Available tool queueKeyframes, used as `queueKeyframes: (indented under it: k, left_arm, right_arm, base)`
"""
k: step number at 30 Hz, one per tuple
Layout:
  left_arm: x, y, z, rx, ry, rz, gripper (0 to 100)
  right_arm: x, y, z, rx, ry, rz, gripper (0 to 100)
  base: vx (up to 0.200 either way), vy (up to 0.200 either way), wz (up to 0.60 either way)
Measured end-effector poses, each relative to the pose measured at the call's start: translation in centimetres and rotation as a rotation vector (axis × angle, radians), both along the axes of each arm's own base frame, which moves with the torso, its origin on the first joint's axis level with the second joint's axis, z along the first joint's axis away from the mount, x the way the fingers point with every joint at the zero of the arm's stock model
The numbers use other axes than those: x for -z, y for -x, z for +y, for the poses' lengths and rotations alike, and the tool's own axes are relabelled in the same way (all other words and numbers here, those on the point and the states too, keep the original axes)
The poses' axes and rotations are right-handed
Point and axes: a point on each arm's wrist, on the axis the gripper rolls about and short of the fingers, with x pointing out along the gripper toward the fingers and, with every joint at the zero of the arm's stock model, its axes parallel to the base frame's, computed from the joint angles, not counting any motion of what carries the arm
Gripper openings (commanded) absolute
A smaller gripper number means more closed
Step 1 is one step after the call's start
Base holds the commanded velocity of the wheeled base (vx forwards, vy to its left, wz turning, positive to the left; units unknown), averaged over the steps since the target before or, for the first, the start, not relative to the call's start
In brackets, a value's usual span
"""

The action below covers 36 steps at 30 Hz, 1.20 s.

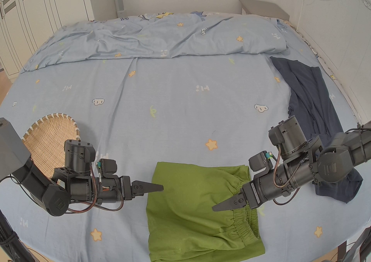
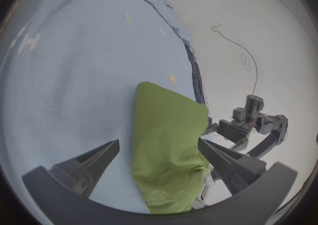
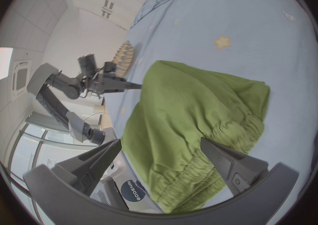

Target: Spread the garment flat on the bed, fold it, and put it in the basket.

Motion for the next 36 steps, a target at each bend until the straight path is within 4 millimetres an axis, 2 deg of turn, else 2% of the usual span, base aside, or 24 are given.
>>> queueKeyframes:
  k: [7,17,28,36]
  left_arm:
    - [0.2,0.2,-0.4,0.047,0.021,0.016,100]
    - [1.1,0.8,-0.7,0.095,0.03,0.056,100]
    - [2.4,1.3,-1.4,0.124,0.016,0.112,100]
    - [3.1,1.5,-3.3,0.171,0.023,0.138,100]
  right_arm:
    - [2.0,-2.5,-2.1,0.095,0.022,0.05,100]
    - [4.3,-3.0,-2.8,0.123,0.06,0.119,100]
    - [4.7,-3.3,-3.6,0.149,0.065,0.136,100]
    - [4.7,-3.3,-3.8,0.15,0.061,0.139,100]
  base:
    - [0.0,0.0,0.0]
    - [0.0,0.0,0.0]
    - [0.0,0.0,0.0]
    - [0.0,0.0,0.0]
